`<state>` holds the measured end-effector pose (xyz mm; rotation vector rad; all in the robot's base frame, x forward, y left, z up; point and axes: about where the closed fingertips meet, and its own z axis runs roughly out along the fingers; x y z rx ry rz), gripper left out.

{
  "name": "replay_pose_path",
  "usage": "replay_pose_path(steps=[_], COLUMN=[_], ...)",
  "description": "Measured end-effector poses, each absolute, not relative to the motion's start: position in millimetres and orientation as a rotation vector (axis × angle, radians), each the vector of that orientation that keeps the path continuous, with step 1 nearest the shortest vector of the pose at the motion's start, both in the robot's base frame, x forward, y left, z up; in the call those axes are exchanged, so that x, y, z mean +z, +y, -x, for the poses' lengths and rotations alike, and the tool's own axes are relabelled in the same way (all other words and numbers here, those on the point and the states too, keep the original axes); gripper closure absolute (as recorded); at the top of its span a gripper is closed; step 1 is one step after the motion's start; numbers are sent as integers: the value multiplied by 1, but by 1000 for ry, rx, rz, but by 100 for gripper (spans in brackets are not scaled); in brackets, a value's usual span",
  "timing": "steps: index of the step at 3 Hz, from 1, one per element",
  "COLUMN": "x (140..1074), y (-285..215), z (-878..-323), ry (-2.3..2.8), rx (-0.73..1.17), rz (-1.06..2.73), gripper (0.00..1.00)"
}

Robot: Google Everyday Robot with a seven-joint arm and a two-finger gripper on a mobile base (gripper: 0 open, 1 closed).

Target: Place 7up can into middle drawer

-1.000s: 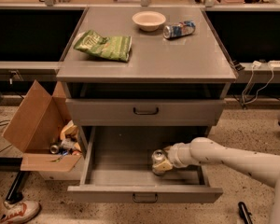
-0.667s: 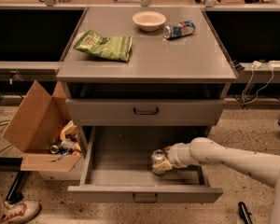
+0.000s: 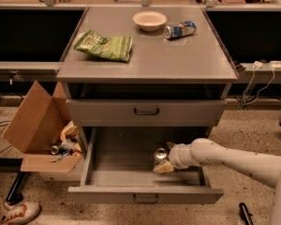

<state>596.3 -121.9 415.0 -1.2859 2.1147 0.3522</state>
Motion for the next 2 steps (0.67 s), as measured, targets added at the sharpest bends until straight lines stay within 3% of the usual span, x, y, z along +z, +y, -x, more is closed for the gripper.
replay_pose_path(steps=[2], x=[487], y=[-148], z=[-586], ry=[2026], rx=[374], rz=[1184], gripper=[0])
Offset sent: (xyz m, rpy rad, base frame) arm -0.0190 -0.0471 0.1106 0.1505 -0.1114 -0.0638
